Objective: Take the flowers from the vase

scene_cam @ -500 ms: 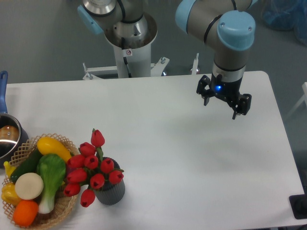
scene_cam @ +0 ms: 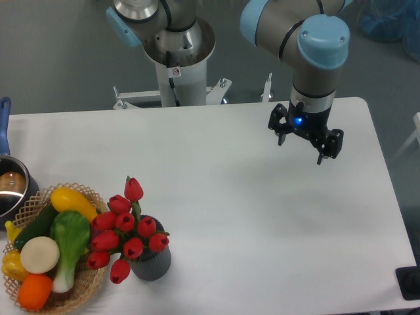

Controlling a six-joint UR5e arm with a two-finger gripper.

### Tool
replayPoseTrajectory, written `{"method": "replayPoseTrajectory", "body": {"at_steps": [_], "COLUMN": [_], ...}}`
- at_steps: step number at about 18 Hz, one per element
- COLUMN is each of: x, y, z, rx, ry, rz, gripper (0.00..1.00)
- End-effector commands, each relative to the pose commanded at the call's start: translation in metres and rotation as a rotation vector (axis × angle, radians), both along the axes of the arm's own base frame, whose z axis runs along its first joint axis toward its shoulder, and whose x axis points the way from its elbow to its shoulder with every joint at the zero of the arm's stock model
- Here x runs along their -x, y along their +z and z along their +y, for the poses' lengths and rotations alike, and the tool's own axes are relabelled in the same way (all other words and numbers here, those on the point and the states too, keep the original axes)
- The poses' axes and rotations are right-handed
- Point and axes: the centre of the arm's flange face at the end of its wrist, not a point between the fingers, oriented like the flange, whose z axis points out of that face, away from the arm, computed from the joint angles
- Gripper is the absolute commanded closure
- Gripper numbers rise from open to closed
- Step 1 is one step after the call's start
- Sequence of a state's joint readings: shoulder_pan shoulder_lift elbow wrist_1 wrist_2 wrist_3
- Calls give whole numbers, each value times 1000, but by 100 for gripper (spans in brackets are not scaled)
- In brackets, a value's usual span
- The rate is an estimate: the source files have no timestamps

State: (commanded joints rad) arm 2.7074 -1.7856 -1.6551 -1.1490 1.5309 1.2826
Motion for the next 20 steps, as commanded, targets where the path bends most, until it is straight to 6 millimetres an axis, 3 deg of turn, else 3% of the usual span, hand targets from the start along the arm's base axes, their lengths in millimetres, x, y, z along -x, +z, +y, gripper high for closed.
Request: {"method": "replayPoseTrajectory", "body": {"at_steps": [4, 10, 15, 20], "x": [4, -3, -20, -41], "y": [-8, -10, -4, -9], "z": [-9, -3, 11, 44], "rx": [-80, -185, -273, -312], "ry": [104, 96, 59, 59], "rz": [-57, -28, -33, -56], "gripper": [0, 0, 0, 0]}}
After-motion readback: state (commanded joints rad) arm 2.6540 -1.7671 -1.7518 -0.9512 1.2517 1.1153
